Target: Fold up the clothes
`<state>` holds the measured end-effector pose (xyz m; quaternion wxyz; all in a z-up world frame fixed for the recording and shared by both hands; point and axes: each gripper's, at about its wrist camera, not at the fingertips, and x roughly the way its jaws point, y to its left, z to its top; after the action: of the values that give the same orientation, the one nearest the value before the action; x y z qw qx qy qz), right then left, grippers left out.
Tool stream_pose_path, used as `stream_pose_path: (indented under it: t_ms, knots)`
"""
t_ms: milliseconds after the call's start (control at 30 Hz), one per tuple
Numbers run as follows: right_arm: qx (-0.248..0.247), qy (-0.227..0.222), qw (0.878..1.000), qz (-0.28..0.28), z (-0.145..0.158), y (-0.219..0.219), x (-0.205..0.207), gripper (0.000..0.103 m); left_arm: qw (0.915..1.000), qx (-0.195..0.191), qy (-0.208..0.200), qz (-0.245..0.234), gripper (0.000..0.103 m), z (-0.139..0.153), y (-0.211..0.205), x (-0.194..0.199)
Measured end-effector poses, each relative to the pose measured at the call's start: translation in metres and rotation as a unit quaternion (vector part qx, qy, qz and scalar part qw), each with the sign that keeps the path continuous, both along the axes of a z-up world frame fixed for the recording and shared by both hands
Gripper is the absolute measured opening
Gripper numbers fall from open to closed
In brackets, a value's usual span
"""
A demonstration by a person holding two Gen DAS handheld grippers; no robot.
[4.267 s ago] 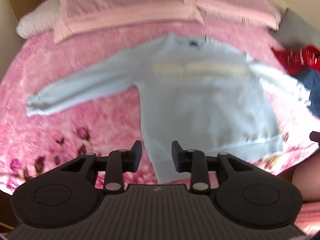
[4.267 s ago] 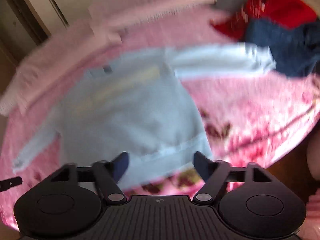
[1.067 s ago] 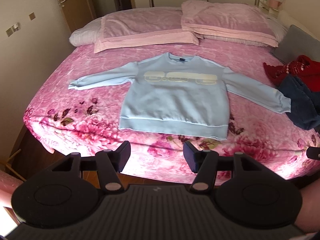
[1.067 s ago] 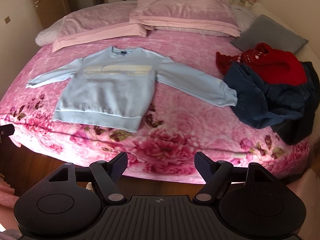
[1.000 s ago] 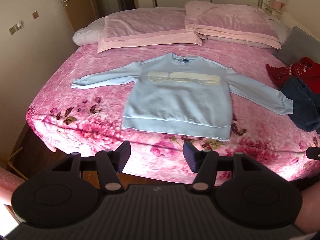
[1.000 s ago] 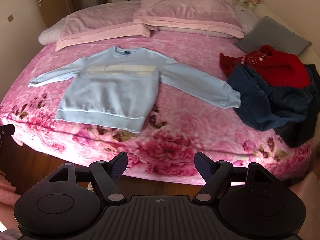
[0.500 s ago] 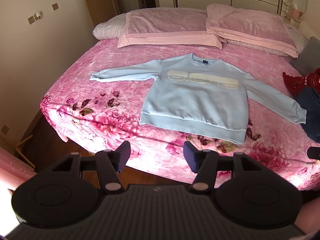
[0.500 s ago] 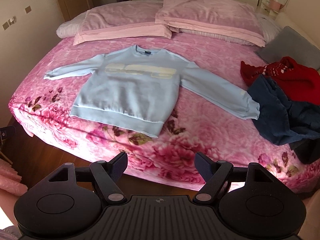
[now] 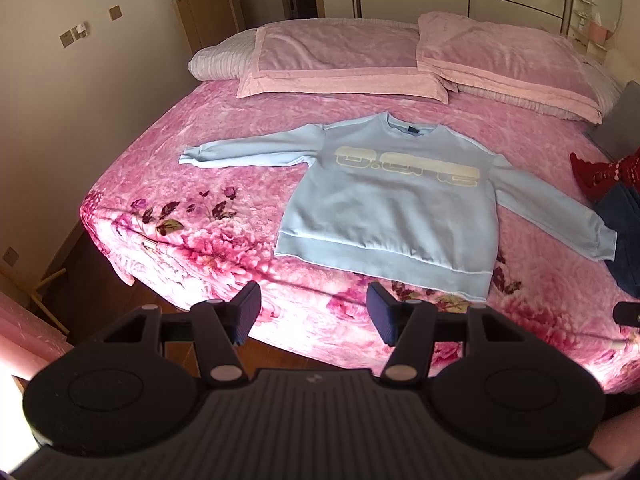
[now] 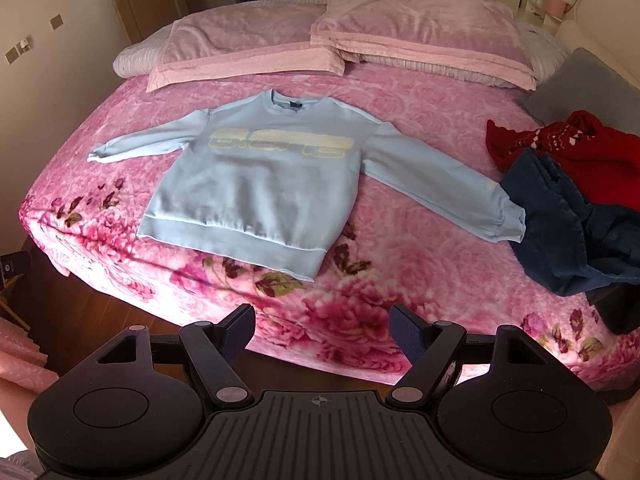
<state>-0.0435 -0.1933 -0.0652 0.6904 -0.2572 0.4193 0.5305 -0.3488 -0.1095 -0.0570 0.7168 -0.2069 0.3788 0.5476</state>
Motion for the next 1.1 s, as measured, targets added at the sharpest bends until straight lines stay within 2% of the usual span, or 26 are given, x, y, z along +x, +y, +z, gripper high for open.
stream_pose_path:
  t_ms: [300,467,533,633,800,900,967,1100]
  knots:
    - [0.025,0.010,0.999,-0.027,-0.007,0.020,0.029,0.077,0.9991,0.009,-0.035,0.023,0.059,-0.010,0.043,0.001]
    - [0.120,0.027,0.991,-0.059,-0.003,0.042,0.050,0.077,0.9966,0.007,-0.070,0.043,0.060,-0.018,0.106,-0.011]
    - [0.154,0.036,0.985,-0.069,-0.004,0.056,0.055,0.077,0.9940,-0.006,-0.094,0.057,0.060,-0.025,0.141,-0.022]
    - [0.159,0.044,0.981,-0.097,-0.013,0.090,0.061,0.077,0.9921,-0.017,-0.105,0.067,0.060,-0.034,0.204,-0.036]
    - [0.135,0.007,0.978,-0.161,-0.032,0.167,0.062,0.077,0.9930,-0.035,-0.085,0.073,0.060,-0.051,0.320,-0.059]
    - [0.116,-0.010,0.976,-0.185,-0.042,0.214,0.057,0.077,0.9921,-0.061,-0.077,0.079,0.060,-0.065,0.389,-0.071]
    - [0.094,-0.024,0.973,-0.211,-0.049,0.247,0.055,0.077,0.9911,-0.078,-0.071,0.081,0.060,-0.080,0.437,-0.080]
    - [0.052,-0.014,0.962,-0.267,-0.065,0.293,0.054,0.077,0.9931,-0.087,-0.042,0.066,0.060,-0.123,0.509,-0.090]
